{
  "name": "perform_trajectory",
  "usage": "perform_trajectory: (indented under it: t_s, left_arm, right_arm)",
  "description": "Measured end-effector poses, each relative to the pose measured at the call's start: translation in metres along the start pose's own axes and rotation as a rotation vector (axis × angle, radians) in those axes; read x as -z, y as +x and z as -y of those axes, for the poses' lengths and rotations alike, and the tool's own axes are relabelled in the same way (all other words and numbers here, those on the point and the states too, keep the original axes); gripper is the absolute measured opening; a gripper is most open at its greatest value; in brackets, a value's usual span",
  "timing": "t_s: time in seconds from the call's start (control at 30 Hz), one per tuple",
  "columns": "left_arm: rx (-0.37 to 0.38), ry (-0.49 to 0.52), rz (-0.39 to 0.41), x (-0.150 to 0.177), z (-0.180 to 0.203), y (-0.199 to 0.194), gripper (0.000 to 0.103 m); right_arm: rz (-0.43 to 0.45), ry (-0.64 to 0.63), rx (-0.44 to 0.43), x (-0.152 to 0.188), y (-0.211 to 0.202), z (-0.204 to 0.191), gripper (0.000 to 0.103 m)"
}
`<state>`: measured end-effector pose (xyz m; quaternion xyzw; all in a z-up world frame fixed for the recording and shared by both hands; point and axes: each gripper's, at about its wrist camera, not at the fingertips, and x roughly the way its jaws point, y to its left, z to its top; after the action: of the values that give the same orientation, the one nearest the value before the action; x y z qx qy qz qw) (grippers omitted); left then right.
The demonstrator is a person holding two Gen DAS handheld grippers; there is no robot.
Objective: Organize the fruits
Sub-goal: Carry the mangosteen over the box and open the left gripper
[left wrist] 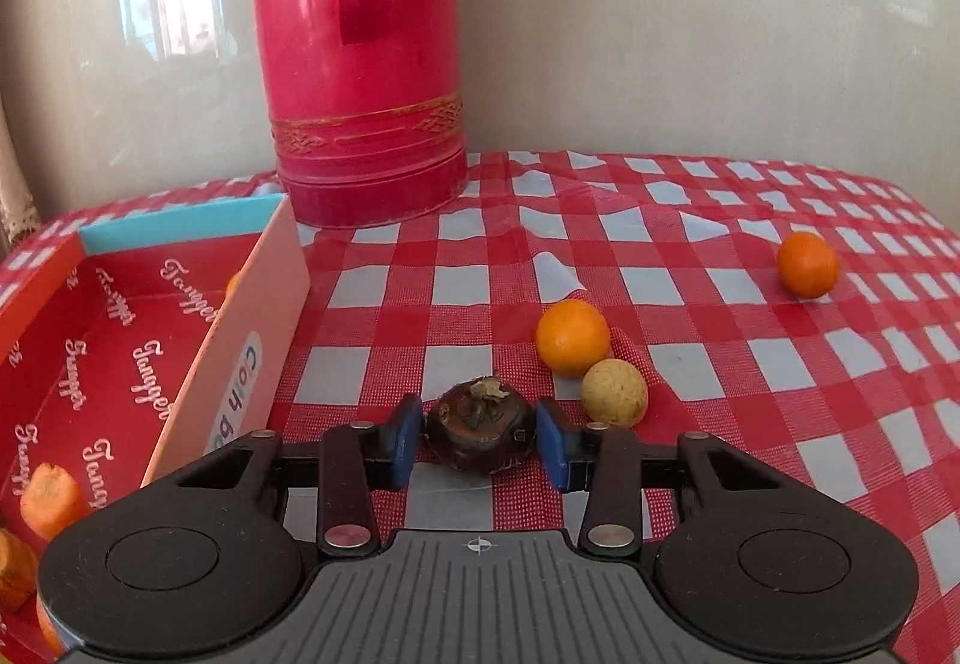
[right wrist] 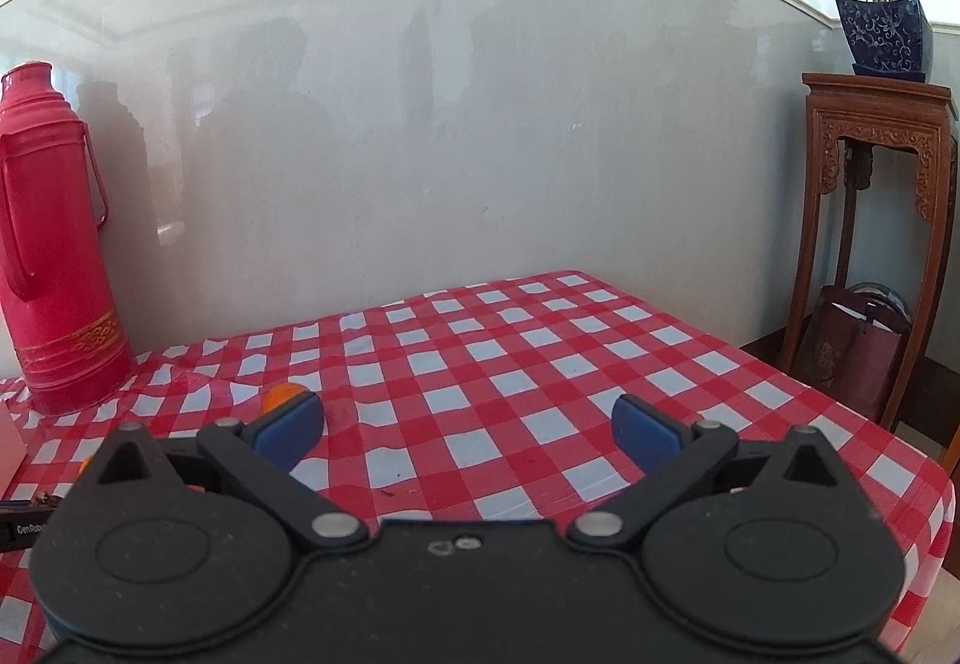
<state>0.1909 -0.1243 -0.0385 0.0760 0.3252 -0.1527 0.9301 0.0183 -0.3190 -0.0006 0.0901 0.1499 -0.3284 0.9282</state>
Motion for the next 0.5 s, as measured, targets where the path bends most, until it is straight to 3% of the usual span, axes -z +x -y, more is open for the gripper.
perform_trajectory:
  t_s: [0.2,0.37,0.5]
  left_arm:
    - [-0.055,0.012,0.089,0.002,-0.002,-0.020,0.041]
    - [-0.206,-0.003,0.229,-0.001,-0.016,-0.054,0.041]
    - [-0.373,-0.061,0.242,-0.004,-0.045,-0.062,0.041]
  right_arm:
    - [0.012,0.018,-0.016,-0.002,-0.003,0.002,0.097]
    - [0.014,0.016,-0.034,-0.001,-0.004,-0.002,0.097]
    - [0.006,0.004,-0.047,0.000,-0.003,-0.007,0.097]
